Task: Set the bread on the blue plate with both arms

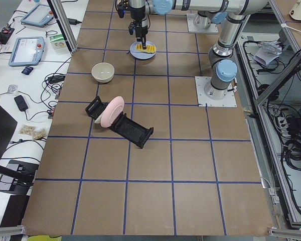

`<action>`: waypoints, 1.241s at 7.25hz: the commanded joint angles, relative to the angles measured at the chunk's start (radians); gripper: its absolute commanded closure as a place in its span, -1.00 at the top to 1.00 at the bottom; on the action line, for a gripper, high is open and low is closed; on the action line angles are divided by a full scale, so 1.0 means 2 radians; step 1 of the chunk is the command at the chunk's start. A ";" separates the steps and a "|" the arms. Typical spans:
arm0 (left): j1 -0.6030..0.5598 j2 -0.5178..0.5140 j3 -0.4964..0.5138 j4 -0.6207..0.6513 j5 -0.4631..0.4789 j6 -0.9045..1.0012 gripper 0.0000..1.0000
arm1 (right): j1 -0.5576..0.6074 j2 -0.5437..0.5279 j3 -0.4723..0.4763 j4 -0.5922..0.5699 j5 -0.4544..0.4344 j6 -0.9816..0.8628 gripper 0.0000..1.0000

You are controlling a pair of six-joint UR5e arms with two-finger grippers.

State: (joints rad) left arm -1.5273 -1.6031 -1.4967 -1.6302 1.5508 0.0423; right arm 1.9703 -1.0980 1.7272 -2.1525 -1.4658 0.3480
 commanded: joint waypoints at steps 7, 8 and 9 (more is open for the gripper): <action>-0.006 0.002 -0.012 0.055 0.002 0.001 1.00 | -0.103 -0.150 -0.022 0.173 -0.031 -0.076 1.00; -0.006 0.005 -0.013 0.055 0.002 0.001 1.00 | -0.145 -0.195 -0.019 0.218 -0.035 -0.121 1.00; -0.007 0.006 -0.013 0.054 0.002 0.001 1.00 | -0.167 -0.226 -0.019 0.245 -0.083 -0.151 1.00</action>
State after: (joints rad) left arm -1.5401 -1.5949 -1.5211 -1.5210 1.5555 0.0446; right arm 1.7132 -1.4538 1.6879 -1.7577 -1.5560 0.1323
